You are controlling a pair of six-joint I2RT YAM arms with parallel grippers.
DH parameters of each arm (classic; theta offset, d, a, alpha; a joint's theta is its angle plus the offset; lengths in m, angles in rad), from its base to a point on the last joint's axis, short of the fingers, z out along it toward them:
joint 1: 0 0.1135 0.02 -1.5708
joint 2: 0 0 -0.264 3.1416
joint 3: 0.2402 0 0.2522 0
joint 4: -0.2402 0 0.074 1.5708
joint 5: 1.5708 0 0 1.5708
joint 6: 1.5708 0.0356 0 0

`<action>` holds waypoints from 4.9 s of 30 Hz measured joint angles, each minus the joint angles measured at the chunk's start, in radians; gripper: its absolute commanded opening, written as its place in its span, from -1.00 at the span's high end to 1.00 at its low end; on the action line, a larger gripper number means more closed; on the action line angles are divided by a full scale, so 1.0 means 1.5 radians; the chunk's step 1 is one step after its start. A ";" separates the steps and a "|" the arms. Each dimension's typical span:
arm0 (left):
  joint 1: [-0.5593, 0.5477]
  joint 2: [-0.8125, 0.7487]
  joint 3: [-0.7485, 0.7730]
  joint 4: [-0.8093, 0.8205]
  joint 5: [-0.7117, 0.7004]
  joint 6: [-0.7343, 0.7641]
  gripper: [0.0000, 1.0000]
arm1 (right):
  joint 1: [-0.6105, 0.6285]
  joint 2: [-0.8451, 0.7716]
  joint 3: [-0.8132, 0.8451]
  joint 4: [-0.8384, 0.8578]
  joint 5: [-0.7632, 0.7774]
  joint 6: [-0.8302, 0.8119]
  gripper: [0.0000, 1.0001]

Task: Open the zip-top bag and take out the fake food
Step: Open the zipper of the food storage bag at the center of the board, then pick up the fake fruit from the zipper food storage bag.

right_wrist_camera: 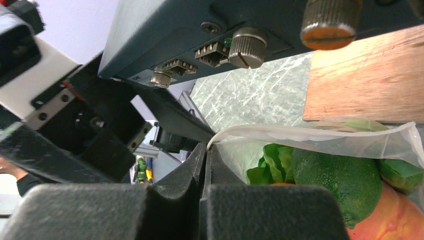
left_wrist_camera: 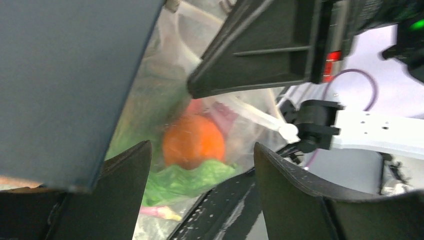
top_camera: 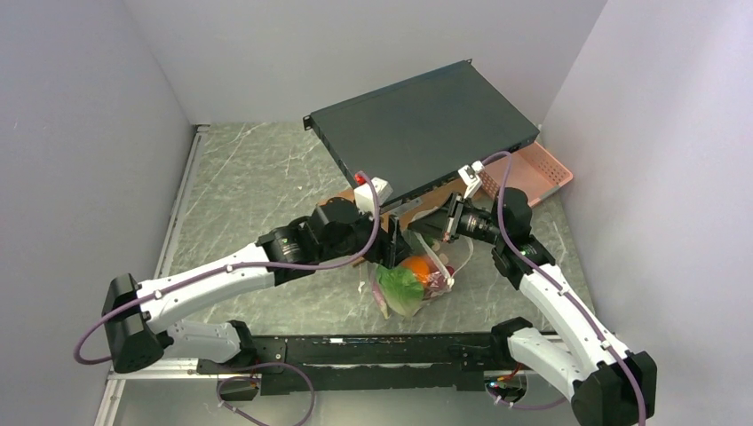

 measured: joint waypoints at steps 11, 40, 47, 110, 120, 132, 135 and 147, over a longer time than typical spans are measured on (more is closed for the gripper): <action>-0.044 0.043 0.014 -0.029 -0.114 0.028 -0.53 | 0.025 -0.011 -0.028 0.070 -0.046 0.034 1.00; -0.060 0.037 -0.034 0.004 -0.081 0.141 1.00 | 0.036 -0.071 -0.041 0.042 -0.123 -0.112 -0.12; -0.059 0.027 -0.034 -0.027 -0.050 0.203 1.00 | -0.012 -0.090 0.021 -0.113 -0.207 -0.323 -0.16; 0.014 0.076 0.006 -0.010 0.230 0.314 -0.12 | -0.071 -0.032 -0.109 0.049 -0.136 -0.311 -0.63; 0.004 0.041 -0.024 0.056 0.208 0.212 -0.99 | -0.061 -0.034 -0.116 0.051 -0.110 -0.306 -0.71; -0.026 0.078 0.083 -0.067 0.113 0.047 -0.86 | -0.053 -0.054 -0.122 0.067 -0.122 -0.288 -0.77; -0.035 0.086 0.097 -0.085 0.077 0.027 -0.78 | -0.052 -0.060 -0.122 0.062 -0.122 -0.294 -0.76; -0.064 0.102 0.105 -0.096 -0.011 0.029 -0.95 | -0.048 -0.089 -0.123 0.025 -0.122 -0.333 -0.76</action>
